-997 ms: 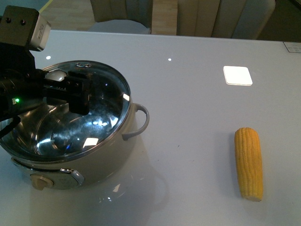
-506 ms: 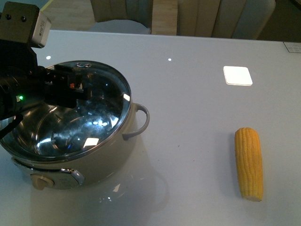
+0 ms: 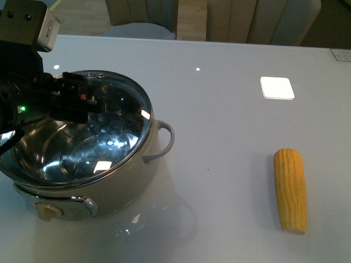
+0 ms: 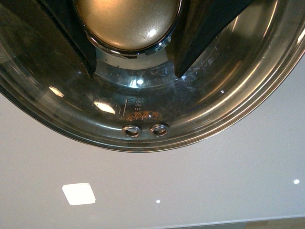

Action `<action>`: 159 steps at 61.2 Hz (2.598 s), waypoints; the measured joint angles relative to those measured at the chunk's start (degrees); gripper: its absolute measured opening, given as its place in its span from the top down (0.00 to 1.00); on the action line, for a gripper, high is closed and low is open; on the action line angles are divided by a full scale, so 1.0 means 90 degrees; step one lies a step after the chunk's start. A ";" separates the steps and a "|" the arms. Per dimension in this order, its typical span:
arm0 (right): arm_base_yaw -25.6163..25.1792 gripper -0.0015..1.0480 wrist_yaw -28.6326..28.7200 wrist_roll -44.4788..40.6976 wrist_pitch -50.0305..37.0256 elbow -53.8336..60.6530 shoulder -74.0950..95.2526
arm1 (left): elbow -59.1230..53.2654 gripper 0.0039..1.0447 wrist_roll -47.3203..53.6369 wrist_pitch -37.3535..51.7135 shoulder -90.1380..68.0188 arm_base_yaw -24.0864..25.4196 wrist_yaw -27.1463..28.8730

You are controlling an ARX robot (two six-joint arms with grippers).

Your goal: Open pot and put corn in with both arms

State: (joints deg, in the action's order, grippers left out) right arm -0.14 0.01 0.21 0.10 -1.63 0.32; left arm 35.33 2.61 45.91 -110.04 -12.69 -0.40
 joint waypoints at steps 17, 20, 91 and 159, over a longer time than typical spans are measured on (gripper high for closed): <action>0.0000 0.08 0.0000 -0.0002 0.0000 0.0000 0.0000 | 0.0291 0.60 0.0036 -0.0658 0.0656 0.0141 0.0058; 0.0000 0.08 0.0000 0.0000 0.0000 0.0000 0.0000 | 0.0330 0.60 0.0046 -0.0748 0.0811 0.0170 0.0056; 0.0000 0.08 0.0000 -0.0002 0.0000 0.0000 0.0000 | -0.0539 0.60 0.1013 0.1081 0.0304 0.5331 -0.2135; 0.0000 0.08 0.0000 -0.0002 0.0000 0.0000 0.0000 | 0.1066 0.60 0.1608 0.2518 -0.3643 0.5493 -0.3150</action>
State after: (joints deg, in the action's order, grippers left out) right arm -0.14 0.01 0.19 0.10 -1.63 0.32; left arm 44.93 17.08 68.58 -142.82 36.75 -28.75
